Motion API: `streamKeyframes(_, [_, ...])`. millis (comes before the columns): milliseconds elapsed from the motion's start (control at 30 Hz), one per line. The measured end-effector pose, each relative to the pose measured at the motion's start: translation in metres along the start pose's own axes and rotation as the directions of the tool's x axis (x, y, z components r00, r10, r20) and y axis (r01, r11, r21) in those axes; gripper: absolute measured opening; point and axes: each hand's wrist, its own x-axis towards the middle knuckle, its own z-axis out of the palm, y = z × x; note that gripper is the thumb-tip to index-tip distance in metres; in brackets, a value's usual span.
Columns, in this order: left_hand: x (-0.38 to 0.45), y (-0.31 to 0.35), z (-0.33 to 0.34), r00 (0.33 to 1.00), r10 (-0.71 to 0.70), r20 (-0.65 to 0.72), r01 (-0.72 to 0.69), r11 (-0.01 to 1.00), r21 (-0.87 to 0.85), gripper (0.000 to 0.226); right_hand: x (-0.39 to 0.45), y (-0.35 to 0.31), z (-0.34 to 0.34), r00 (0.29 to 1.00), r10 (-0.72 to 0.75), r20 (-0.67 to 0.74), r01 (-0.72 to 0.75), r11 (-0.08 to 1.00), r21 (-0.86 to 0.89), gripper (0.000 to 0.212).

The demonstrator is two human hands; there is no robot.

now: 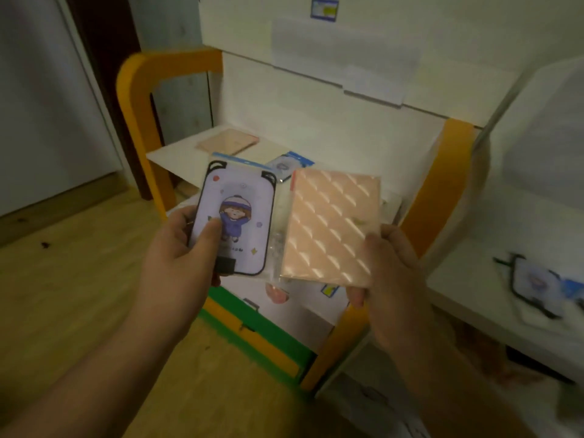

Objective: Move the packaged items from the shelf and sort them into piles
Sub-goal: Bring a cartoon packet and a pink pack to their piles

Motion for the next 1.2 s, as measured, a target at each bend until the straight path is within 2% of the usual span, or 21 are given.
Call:
streamKeyframes(167, [0.019,-0.01,-0.029,0.999,-0.051,-0.018,0.051,0.999,0.001,0.024,0.009,0.015,0.035,0.996,0.081,0.021,-0.08,0.997,-0.017,0.016])
streamKeyframes(300, [0.037,-0.02,-0.034,0.996,-0.086,-0.021,0.086,0.996,0.013,0.019,0.023,0.027,0.048,0.992,0.123,0.024,-0.121,0.991,-0.048,0.029])
streamKeyframes(533, [0.105,-0.026,-0.029,0.997,-0.072,-0.012,0.072,0.993,0.092,0.031,0.077,0.041,0.073,0.99,0.141,-0.033,-0.143,0.986,-0.091,0.017])
streamKeyframes(800, [0.196,-0.025,0.0,0.998,-0.066,0.01,0.064,0.991,0.118,0.026,0.169,0.042,0.095,0.989,0.123,-0.079,-0.126,0.991,-0.039,0.018])
streamKeyframes(933, [0.233,-0.023,0.017,0.999,-0.036,0.031,0.031,0.988,0.148,0.019,0.205,0.039,0.093,0.979,0.129,-0.157,-0.131,0.991,-0.005,0.016])
streamKeyframes(1067, [0.26,-0.028,0.037,0.994,-0.051,0.101,0.03,0.98,0.196,0.018,0.226,0.04,0.083,0.944,0.159,-0.288,-0.158,0.987,0.025,0.018])
streamKeyframes(1200, [0.283,-0.041,0.062,0.981,-0.054,0.186,0.004,0.966,0.26,0.016,0.232,0.045,0.074,0.923,0.155,-0.351,-0.155,0.987,0.028,0.017])
